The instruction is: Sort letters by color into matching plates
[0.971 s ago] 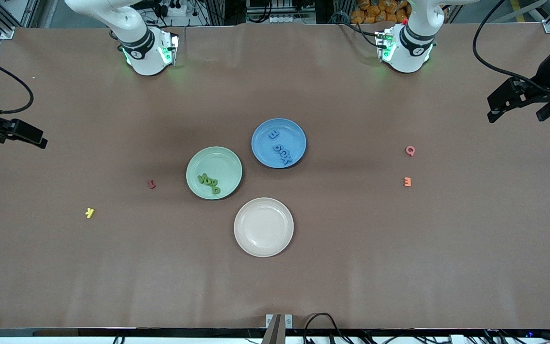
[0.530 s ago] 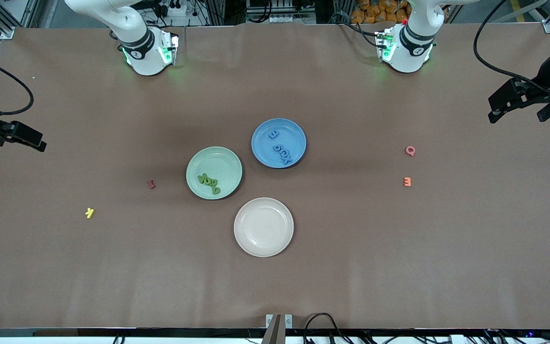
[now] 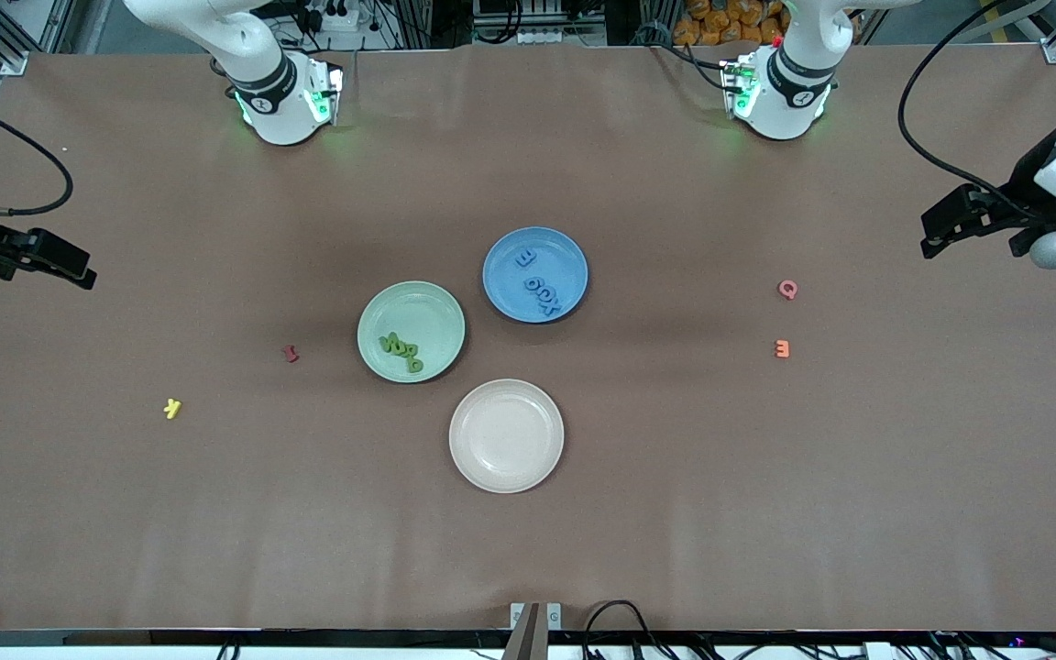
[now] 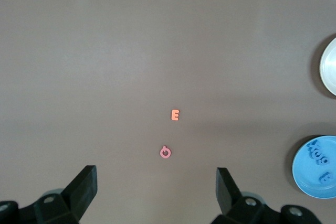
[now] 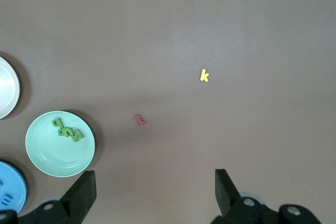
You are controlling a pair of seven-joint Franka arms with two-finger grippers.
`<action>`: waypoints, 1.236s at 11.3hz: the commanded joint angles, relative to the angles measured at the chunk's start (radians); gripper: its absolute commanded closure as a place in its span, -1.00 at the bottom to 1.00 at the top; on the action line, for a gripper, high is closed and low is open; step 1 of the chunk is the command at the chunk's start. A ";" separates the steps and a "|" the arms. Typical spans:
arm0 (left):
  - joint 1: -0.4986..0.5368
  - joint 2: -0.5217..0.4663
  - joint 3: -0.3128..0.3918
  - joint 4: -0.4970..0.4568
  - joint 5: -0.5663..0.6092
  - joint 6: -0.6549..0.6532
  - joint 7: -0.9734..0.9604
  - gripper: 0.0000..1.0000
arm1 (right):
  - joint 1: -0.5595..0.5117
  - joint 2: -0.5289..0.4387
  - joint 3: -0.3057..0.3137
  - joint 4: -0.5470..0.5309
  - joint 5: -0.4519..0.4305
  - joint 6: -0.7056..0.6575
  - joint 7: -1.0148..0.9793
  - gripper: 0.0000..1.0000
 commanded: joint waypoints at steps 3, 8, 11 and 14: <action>0.016 -0.054 -0.011 -0.094 -0.028 0.046 0.027 -1.00 | 0.007 -0.033 0.006 -0.015 -0.011 0.002 0.020 -1.00; 0.016 -0.109 -0.007 -0.167 -0.028 0.078 0.027 -1.00 | 0.007 -0.032 0.006 -0.003 -0.009 0.003 0.020 -1.00; 0.016 -0.140 -0.005 -0.201 -0.022 0.096 0.027 -1.00 | 0.008 -0.030 0.004 -0.003 -0.012 0.003 0.019 -1.00; 0.013 -0.142 -0.011 -0.192 -0.014 0.096 0.029 -1.00 | -0.101 -0.030 0.114 -0.003 -0.009 0.011 0.006 -1.00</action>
